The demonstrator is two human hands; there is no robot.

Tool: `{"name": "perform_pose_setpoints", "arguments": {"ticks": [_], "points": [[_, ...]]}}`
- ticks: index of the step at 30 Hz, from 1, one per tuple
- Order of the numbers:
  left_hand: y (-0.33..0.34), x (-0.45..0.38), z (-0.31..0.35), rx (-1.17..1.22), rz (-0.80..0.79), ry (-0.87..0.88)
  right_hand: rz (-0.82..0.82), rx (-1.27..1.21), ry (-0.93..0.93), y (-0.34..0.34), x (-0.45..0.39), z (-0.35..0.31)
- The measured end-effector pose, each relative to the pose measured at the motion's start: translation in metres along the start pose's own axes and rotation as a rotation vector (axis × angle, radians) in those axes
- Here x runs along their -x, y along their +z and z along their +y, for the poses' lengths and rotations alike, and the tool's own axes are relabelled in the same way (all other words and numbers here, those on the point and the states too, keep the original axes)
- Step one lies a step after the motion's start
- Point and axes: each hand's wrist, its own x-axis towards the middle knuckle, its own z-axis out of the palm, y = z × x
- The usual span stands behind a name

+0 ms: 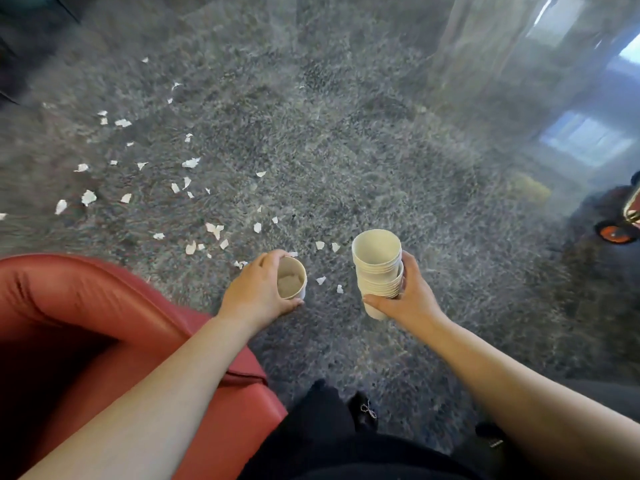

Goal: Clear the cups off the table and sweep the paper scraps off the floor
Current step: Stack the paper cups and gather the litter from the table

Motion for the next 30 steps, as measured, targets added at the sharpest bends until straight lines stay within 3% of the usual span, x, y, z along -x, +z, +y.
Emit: {"name": "perform_pose_setpoints", "arguments": {"ticks": [9, 20, 30], "points": [[-0.037, -0.118, -0.019, -0.033, -0.016, -0.109, -0.045, 0.050, -0.016, 0.000, -0.136, -0.050], [-0.117, -0.282, -0.049, -0.035, 0.011, -0.083, 0.006, 0.037, -0.046, 0.013, -0.300, -0.137], [-0.174, -0.442, -0.069, -0.031, 0.027, -0.115, -0.059, 0.061, -0.078, 0.033, -0.474, -0.207]]}}
